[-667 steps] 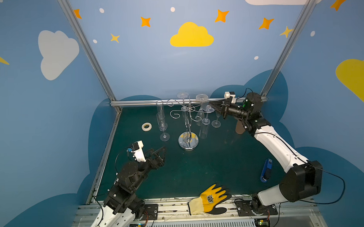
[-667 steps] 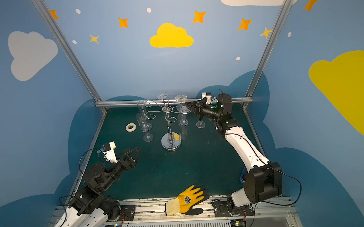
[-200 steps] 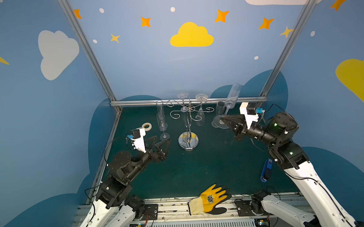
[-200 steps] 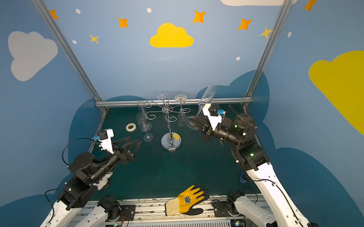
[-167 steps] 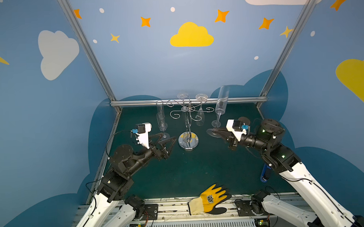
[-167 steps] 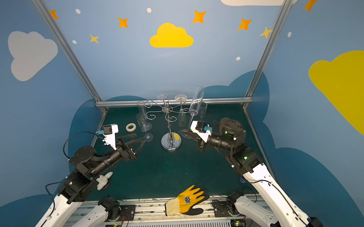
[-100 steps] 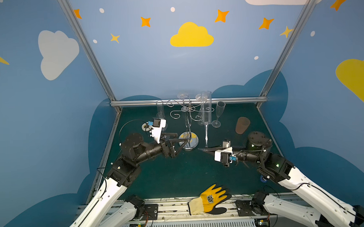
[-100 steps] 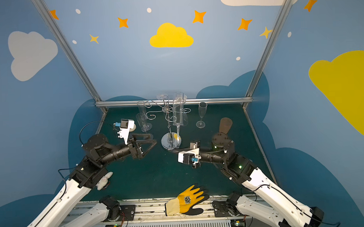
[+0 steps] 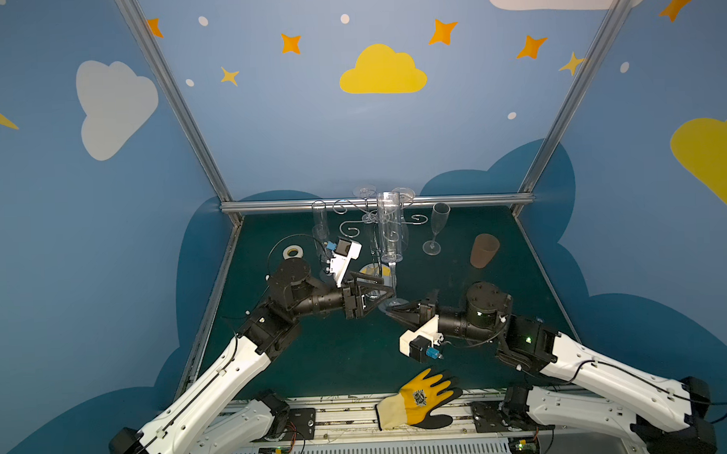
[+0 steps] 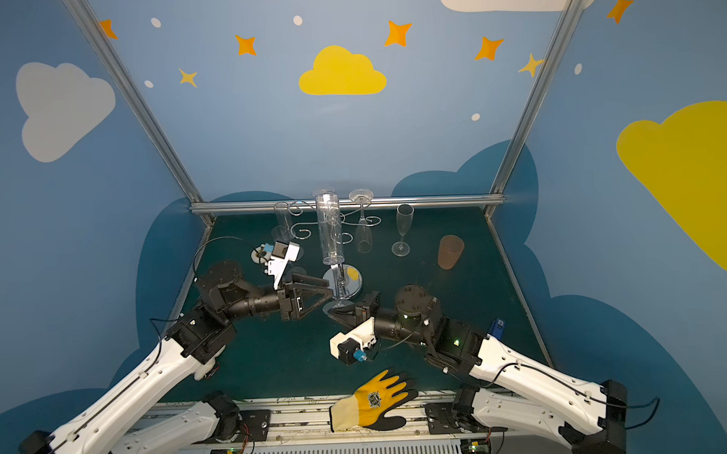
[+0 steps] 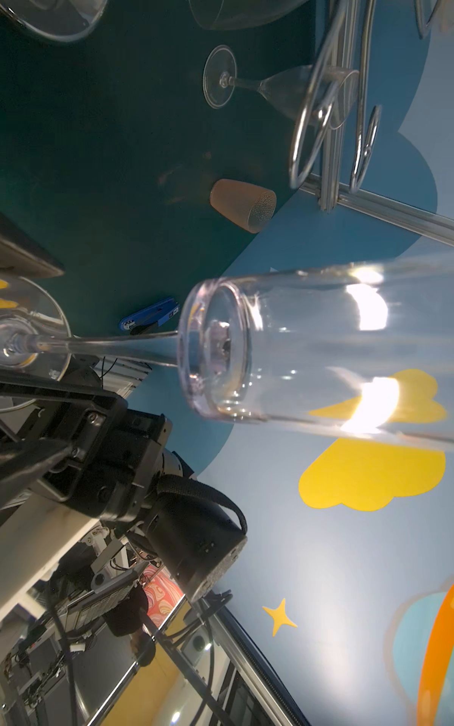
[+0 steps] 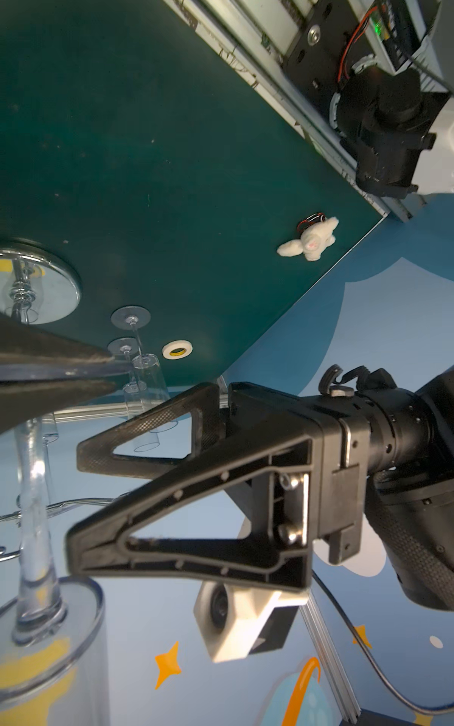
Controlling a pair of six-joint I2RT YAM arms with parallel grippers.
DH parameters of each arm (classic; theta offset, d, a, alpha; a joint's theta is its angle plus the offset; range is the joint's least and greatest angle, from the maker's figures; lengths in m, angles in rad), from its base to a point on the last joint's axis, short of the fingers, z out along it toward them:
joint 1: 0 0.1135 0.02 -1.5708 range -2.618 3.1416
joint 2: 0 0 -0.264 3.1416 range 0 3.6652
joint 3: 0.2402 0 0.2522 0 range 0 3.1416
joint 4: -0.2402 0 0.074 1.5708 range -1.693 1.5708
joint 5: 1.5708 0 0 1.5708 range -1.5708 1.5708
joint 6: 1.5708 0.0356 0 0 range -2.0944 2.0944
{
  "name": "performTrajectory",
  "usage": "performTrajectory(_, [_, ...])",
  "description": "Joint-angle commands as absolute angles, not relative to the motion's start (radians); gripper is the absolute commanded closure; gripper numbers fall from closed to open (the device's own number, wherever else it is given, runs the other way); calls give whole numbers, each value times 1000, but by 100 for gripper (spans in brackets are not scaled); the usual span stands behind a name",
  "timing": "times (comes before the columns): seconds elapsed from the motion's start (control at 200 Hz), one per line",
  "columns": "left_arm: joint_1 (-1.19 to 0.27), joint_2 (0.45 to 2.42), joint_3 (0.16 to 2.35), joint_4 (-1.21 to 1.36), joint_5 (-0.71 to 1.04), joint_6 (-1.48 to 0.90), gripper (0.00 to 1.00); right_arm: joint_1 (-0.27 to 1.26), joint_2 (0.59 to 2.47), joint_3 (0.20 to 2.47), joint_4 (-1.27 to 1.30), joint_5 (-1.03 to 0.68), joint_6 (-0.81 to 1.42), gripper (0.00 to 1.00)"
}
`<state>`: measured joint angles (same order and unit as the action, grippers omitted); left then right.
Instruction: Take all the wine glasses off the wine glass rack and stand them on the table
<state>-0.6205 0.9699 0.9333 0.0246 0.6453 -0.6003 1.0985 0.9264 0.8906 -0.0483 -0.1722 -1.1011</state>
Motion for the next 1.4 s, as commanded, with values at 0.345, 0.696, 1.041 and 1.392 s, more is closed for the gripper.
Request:
performTrajectory(0.345, [-651,1021,956,115,669,-620,58,1159,920,853,85,-78,-1146,100])
performTrajectory(0.696, [-659,1016,947,148,631,-625,78,1169,914,848,67,-63,-1144,100])
performTrajectory(1.041, [-668,1022,946,155,624,-618,94,1175,914,846,63,-67,-1141,100])
performTrajectory(1.392, [-671,997,929,161,595,-613,97,1181,911,842,47,-70,-1132,78])
